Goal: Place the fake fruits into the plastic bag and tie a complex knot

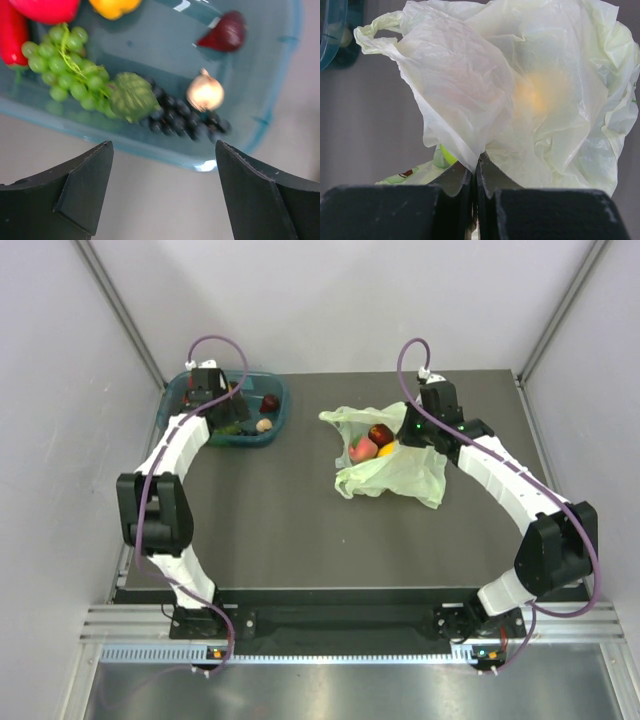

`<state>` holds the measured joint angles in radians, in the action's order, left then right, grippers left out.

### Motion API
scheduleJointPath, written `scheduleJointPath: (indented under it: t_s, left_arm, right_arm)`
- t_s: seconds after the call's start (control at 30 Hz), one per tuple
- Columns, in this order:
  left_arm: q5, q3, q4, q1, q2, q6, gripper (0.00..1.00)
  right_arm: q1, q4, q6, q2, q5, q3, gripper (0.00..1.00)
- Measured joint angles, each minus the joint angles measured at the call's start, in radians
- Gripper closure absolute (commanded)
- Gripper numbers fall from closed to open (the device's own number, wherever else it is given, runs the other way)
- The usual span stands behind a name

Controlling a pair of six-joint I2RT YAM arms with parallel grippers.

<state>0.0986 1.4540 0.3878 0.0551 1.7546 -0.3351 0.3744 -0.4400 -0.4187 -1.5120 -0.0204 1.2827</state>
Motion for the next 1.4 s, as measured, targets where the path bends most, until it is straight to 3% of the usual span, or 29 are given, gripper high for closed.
scheduleJointPath:
  t_s: [0.43, 0.87, 1.03, 1.13, 1.23, 1.27, 1.3, 1.4]
  left_arm:
    - [0.037, 0.397, 0.143, -0.028, 0.346, 0.063, 0.20]
    - [0.014, 0.413, 0.175, -0.041, 0.406, 0.074, 0.23]
    - [0.019, 0.477, 0.215, -0.043, 0.454, 0.076, 0.33]
    - [0.024, 0.478, 0.249, -0.052, 0.473, 0.079, 0.35]
    - [0.022, 0.499, 0.297, -0.070, 0.503, 0.079, 0.64]
    - [0.020, 0.515, 0.312, -0.076, 0.516, 0.080, 0.78]
    - [0.016, 0.525, 0.319, -0.079, 0.526, 0.084, 1.00]
    - [0.004, 0.536, 0.324, -0.085, 0.529, 0.091, 1.00]
  right_arm:
    - [0.000, 0.000, 0.008, 0.000, 0.011, 0.000, 1.00]
    - [0.000, -0.001, 0.014, 0.000, 0.011, 0.000, 1.00]
    - [0.000, -0.001, 0.016, 0.000, 0.011, 0.000, 1.00]
    - [0.000, -0.001, 0.016, 0.000, 0.011, 0.000, 1.00]
    - [0.000, -0.001, 0.016, 0.000, 0.011, 0.000, 1.00]
    - [0.000, -0.001, 0.016, 0.000, 0.011, 0.000, 1.00]
    - [0.000, -0.001, 0.016, 0.000, 0.011, 0.000, 1.00]
    - [0.000, -0.001, 0.015, 0.000, 0.011, 0.000, 1.00]
